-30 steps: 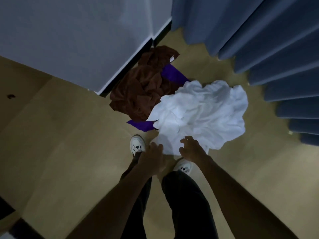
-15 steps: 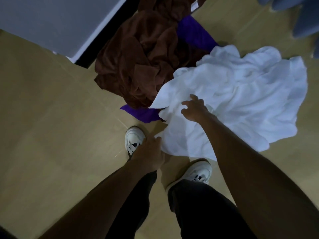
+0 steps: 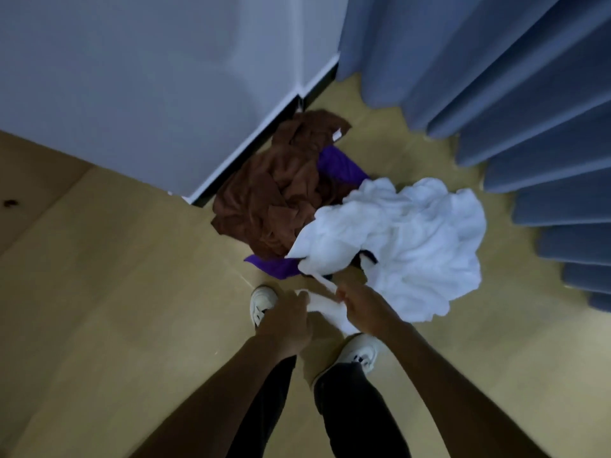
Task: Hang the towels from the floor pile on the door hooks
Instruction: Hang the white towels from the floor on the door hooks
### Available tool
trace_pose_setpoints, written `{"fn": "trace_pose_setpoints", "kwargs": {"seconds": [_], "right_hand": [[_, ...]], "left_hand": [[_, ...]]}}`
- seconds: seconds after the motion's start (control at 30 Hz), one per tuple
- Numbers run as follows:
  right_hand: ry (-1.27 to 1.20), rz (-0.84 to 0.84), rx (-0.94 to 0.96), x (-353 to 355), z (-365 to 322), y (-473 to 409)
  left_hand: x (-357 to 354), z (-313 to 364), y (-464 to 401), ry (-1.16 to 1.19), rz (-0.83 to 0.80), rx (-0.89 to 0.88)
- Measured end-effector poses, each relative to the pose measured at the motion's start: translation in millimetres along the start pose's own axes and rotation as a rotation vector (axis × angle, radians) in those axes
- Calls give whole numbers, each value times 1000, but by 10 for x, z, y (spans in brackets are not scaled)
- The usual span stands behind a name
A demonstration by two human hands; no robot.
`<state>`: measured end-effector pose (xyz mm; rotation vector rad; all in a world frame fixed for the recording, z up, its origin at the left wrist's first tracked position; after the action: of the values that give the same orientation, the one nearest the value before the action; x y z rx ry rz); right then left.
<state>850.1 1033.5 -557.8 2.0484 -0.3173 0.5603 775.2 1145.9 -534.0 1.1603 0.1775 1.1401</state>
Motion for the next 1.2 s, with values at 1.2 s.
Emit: {"fn": "trace_pose_setpoints", "kwargs": {"seconds": [1.2], "right_hand": [[300, 245, 828, 2768, -5199, 3579]], "left_hand": [[3953, 674, 5233, 90, 661, -27]]}}
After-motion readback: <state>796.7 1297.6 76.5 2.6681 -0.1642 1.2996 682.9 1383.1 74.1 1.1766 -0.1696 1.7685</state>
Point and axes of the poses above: each hand's wrist, its own y-axis away from the middle knuckle, its own x-axis out of the back of the hand, z = x × y, the point moved 9 cm from there along -y, towards the middle knuckle, and after that the axes turned 8 degrees about y, right-handed, at the moved point
